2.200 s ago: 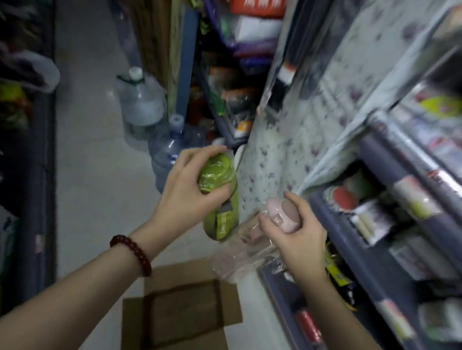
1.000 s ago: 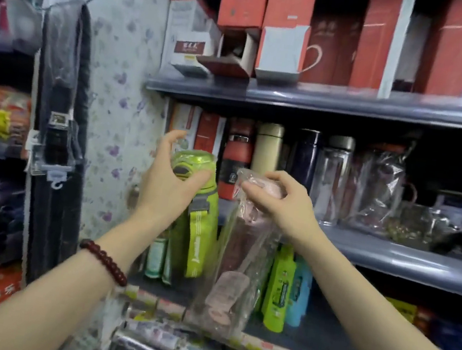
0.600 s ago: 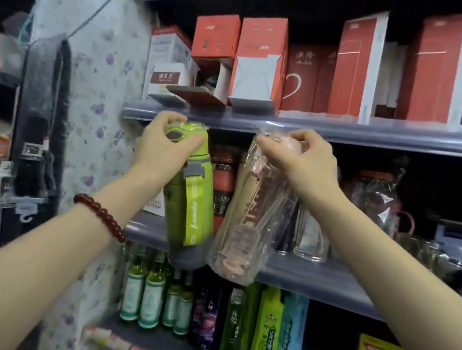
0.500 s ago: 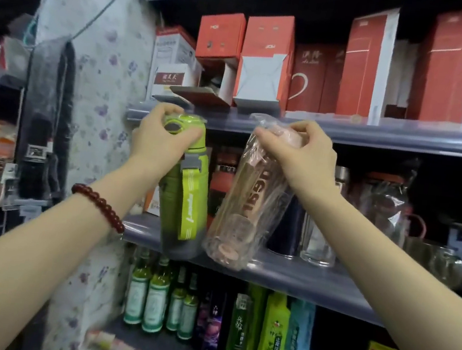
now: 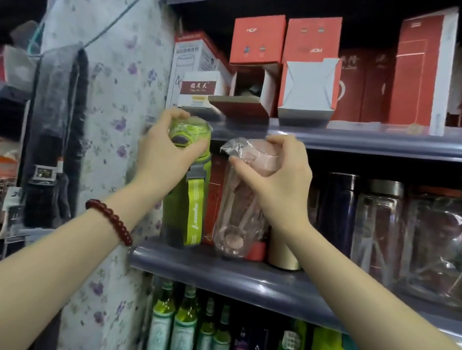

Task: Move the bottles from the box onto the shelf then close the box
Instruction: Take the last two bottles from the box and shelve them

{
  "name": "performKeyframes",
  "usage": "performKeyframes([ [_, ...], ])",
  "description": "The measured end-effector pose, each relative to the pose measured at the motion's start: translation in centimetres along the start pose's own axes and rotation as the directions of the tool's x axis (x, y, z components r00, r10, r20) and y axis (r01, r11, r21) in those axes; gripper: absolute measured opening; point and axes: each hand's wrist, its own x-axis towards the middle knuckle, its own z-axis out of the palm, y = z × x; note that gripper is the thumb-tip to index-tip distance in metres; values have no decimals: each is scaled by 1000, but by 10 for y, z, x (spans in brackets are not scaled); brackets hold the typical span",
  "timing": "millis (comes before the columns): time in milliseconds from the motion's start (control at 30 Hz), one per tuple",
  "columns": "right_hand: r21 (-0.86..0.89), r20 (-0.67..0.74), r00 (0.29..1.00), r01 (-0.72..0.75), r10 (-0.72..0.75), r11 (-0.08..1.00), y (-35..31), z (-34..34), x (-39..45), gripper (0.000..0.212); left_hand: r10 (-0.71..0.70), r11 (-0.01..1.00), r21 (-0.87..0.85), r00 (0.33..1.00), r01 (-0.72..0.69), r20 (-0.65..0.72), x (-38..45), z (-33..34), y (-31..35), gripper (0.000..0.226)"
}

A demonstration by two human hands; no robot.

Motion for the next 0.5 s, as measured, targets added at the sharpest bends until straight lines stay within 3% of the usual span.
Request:
performKeyframes([
  [500,-7,-18,983,-180,180,984,19,58,-2,62,35,995,-99,998,-31,43,22,4,-51,50],
])
